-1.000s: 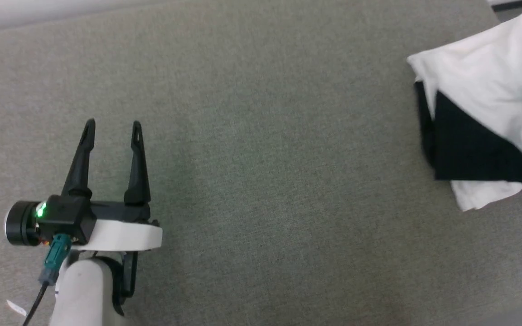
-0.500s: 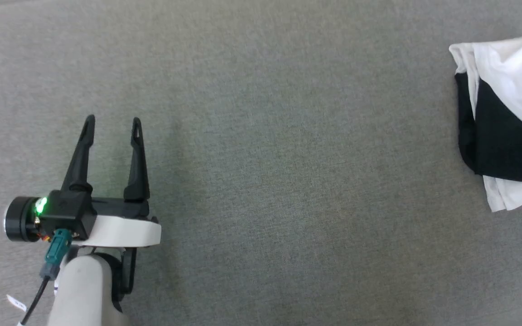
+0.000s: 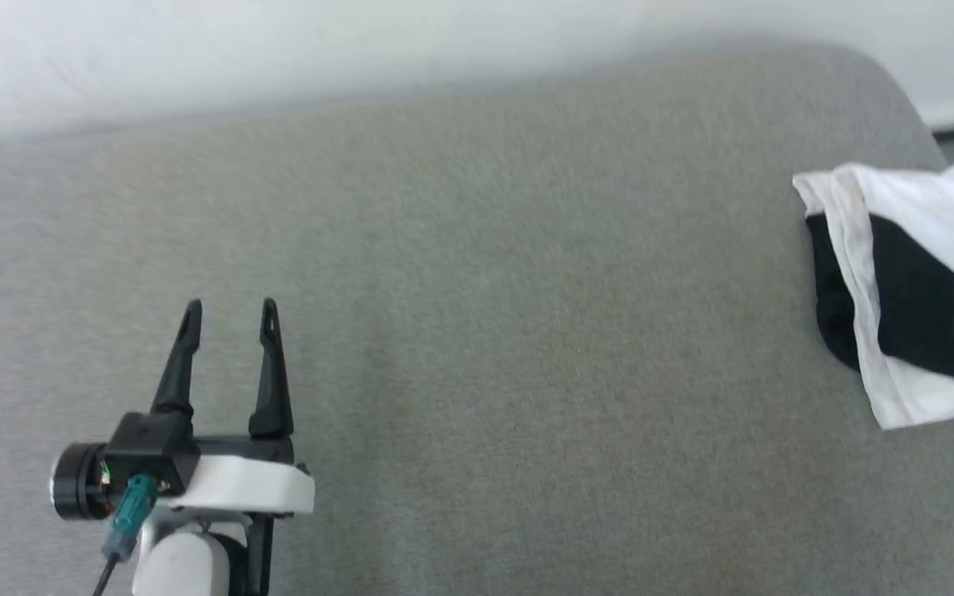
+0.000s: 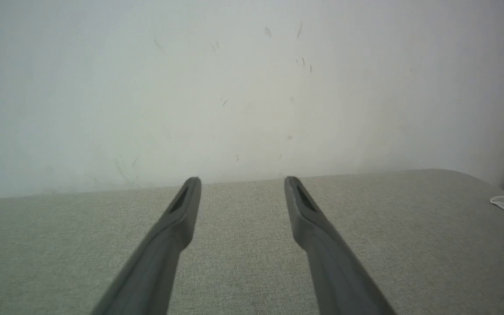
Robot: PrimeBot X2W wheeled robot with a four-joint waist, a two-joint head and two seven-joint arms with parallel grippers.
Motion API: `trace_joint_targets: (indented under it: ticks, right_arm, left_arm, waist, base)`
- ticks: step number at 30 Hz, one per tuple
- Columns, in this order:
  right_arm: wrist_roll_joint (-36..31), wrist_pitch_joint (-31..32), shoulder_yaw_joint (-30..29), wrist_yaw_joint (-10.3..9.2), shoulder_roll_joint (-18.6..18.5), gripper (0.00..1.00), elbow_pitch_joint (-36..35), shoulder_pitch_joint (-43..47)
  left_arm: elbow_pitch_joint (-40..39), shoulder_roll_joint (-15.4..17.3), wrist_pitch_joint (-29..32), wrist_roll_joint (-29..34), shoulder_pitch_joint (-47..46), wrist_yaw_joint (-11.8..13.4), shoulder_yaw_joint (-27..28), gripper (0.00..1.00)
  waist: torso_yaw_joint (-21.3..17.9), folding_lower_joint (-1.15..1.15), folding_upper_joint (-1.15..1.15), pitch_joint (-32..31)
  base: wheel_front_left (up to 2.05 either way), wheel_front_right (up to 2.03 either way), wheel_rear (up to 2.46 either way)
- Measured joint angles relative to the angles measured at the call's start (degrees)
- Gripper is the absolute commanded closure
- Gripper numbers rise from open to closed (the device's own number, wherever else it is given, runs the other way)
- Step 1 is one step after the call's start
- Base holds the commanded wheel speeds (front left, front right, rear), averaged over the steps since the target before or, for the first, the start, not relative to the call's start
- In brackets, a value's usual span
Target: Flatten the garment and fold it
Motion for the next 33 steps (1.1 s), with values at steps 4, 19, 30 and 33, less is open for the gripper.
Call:
trace_joint_targets:
  ticks: [4, 19, 30, 33]
  right_arm:
    - [7.2, -3.4, 1.8, 0.00, 2.3, 0.00, -10.6, 7.5]
    - [12.1, -8.1, 7.0, 0.00, 14.3, 0.00, -30.9, 26.8]
    - [11.4, -9.5, 8.7, 0.00, 16.4, 0.00, -30.0, 33.0]
    - [11.7, -9.7, 9.1, 0.00, 16.5, 0.00, -29.7, 33.3]
  left_arm:
    - [0.4, -0.4, 0.0, -1.5, 2.4, 0.6, -0.3, 0.00]
    - [4.1, -0.6, 0.0, -3.0, 4.5, 0.5, -1.9, 0.00]
    - [6.1, -0.8, 0.0, -3.5, 5.8, 0.5, -3.9, 0.00]
    - [6.4, -0.8, 0.0, -3.5, 6.5, 0.5, -4.1, 0.00]
  waist:
    - [1.8, 0.00, 0.00, -4.2]
    - [8.2, 0.01, 0.01, -11.7]
    - [10.3, 0.01, 0.00, -14.1]
    - [10.1, 0.01, 0.01, -14.3]
  base:
    - [0.00, 0.00, 0.00]
    - [0.00, 0.00, 0.00]
    - [0.00, 0.00, 0.00]
    - [0.00, 0.00, 0.00]
